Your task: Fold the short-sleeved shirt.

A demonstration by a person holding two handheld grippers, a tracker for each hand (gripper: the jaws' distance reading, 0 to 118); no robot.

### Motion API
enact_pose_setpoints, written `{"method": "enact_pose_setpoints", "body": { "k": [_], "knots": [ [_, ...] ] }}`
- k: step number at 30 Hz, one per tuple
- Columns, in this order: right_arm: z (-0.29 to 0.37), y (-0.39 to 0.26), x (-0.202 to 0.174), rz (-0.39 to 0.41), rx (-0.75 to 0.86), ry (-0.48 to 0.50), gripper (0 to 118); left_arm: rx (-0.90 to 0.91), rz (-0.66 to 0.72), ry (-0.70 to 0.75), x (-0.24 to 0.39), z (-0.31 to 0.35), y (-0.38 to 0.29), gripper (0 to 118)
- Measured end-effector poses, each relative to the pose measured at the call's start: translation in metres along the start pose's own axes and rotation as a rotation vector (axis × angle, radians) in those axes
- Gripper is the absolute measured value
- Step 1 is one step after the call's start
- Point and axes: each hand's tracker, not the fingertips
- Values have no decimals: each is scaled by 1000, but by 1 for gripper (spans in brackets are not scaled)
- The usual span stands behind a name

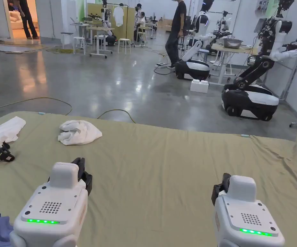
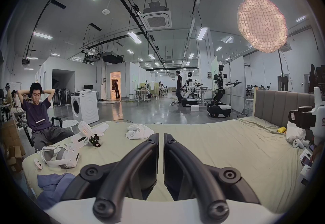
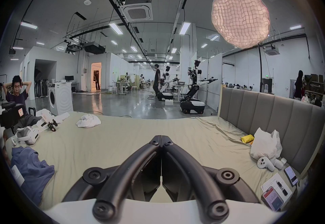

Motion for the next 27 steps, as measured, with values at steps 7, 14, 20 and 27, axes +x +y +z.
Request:
{"method": "enact_pose_setpoints", "body": {
  "k": [7,14,20,27],
  "knots": [
    [1,0,1,-3,1,1,0,-1,2,2,1,3,2,7],
    [-1,-2,2,18,-13,3,0,-10,-3,-3,0,0,-1,7],
    [-1,4,13,-124,-33,7,0,-29,205,-21,-18,-5,-5,7],
    [-2,10,40,-506,-30,42,0,-33,529,-56,-40,-6,-2,7]
  ]
}}
